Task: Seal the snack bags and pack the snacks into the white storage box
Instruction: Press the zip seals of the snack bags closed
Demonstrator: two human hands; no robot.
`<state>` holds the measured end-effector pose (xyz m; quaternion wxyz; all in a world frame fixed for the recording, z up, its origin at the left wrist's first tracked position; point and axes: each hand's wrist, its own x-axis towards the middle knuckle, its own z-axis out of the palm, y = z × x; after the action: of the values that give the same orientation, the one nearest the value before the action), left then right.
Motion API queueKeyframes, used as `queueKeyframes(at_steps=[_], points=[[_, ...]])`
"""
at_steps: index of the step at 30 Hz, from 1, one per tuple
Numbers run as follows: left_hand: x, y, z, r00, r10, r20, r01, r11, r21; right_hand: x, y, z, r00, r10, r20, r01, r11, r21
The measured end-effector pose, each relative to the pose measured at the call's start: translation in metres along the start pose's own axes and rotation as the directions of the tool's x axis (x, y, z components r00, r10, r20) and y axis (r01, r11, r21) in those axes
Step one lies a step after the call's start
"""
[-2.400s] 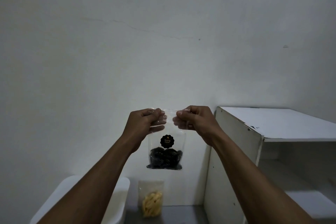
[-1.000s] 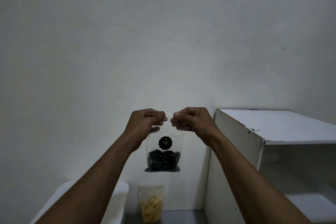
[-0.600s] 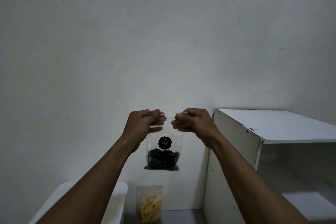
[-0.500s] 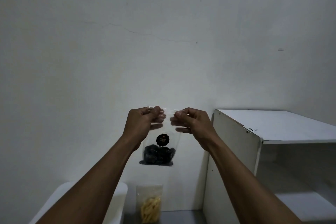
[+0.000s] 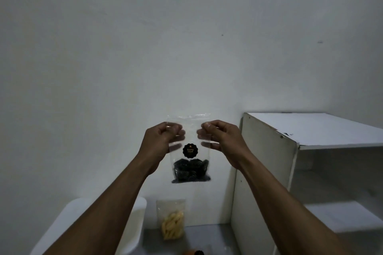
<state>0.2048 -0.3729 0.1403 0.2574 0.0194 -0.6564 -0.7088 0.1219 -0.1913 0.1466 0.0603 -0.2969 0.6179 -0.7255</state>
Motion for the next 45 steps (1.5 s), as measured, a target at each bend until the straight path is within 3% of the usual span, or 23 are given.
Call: queueKeyframes(at_steps=[6,15,22,33,38,45], points=[[-0.005,-0.043,-0.004,0.998,-0.022,-0.055,0.026,0.997,0.067,-0.022,0.062,-0.005,0.966,0.243,0.086,-0.236,0.968,-0.086],[-0.033,-0.2,-0.03,0.935,-0.299,-0.189,0.329,0.931,0.16,-0.036,0.194,-0.002,0.906,0.423,-0.017,-0.423,0.903,-0.077],[-0.047,-0.329,-0.051,0.887,-0.338,-0.315,0.421,0.873,0.248,-0.041,0.32,0.006,0.843,0.526,-0.108,-0.537,0.83,-0.152],[-0.02,-0.454,-0.082,0.76,-0.395,-0.516,0.549,0.815,0.185,-0.016,0.454,0.019,0.776,0.582,-0.243,-0.63,0.736,-0.248],[-0.008,-0.473,-0.086,0.734,-0.357,-0.578,0.563,0.796,0.223,-0.005,0.473,0.026,0.792,0.534,-0.296,-0.607,0.739,-0.291],[0.002,-0.48,-0.085,0.72,-0.279,-0.635,0.559,0.775,0.294,0.004,0.476,0.028,0.771,0.526,-0.359,-0.637,0.649,-0.417]])
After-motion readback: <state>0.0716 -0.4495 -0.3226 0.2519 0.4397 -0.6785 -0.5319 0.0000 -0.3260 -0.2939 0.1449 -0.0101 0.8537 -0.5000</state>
